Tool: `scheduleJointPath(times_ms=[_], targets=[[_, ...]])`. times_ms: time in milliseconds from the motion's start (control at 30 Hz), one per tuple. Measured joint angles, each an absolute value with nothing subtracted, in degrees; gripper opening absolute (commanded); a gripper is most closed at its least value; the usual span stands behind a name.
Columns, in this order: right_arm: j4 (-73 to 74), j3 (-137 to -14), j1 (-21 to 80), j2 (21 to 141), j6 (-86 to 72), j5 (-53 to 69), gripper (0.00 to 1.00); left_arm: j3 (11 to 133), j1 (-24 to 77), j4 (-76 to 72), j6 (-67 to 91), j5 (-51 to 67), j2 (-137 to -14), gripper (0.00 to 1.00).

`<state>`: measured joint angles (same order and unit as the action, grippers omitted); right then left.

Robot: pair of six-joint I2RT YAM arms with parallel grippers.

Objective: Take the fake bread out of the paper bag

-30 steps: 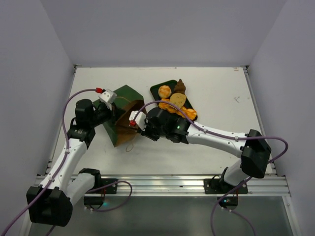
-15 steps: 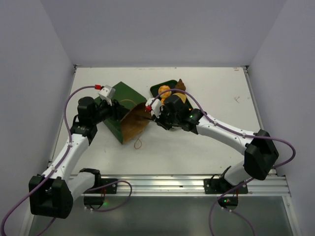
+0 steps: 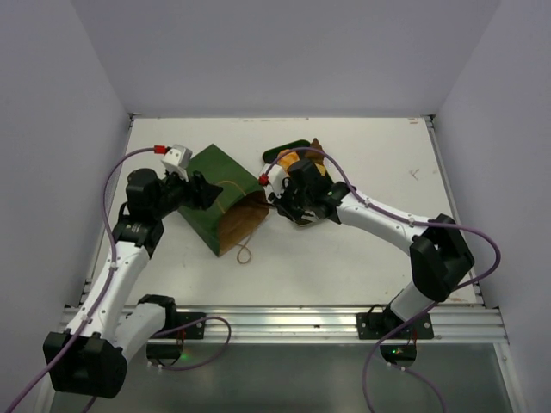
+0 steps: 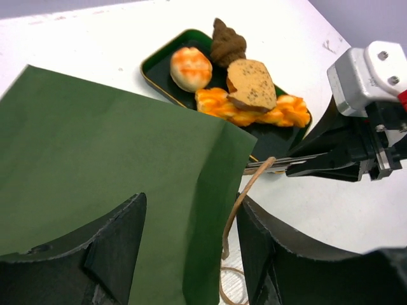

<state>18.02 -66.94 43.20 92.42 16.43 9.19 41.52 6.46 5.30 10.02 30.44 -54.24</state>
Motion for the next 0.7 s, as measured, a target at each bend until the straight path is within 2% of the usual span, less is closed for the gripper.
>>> scheduleJointPath(times_ms=[133,167,267,333,433,600,700], targets=[[18.0,-67.5,41.8,92.4,15.6,9.3,0.18,43.7,6.5,7.5,12.1,25.4,-51.9,0.71],[17.9,-67.7,41.5,92.4,15.5,9.6,0.18,44.4,6.5,8.1,12.9,24.0,-51.5,0.77],[17.9,-67.8,41.2,92.4,15.2,10.1,0.18,45.9,6.5,10.0,15.8,18.3,-51.1,0.83],[17.9,-67.8,41.2,92.5,15.0,10.2,0.18,46.8,6.4,11.4,18.0,13.6,-51.7,0.85],[17.9,-67.8,41.2,92.5,15.0,10.3,0.18,48.3,4.4,13.9,22.3,8.2,-54.8,0.85],[17.9,-67.9,41.2,92.7,14.9,10.5,0.18,49.4,-5.3,16.3,29.7,5.7,-64.6,0.79],[17.9,-68.6,41.2,93.4,14.9,10.7,0.18,49.4,-8.1,17.8,33.5,5.2,-70.8,0.69]])
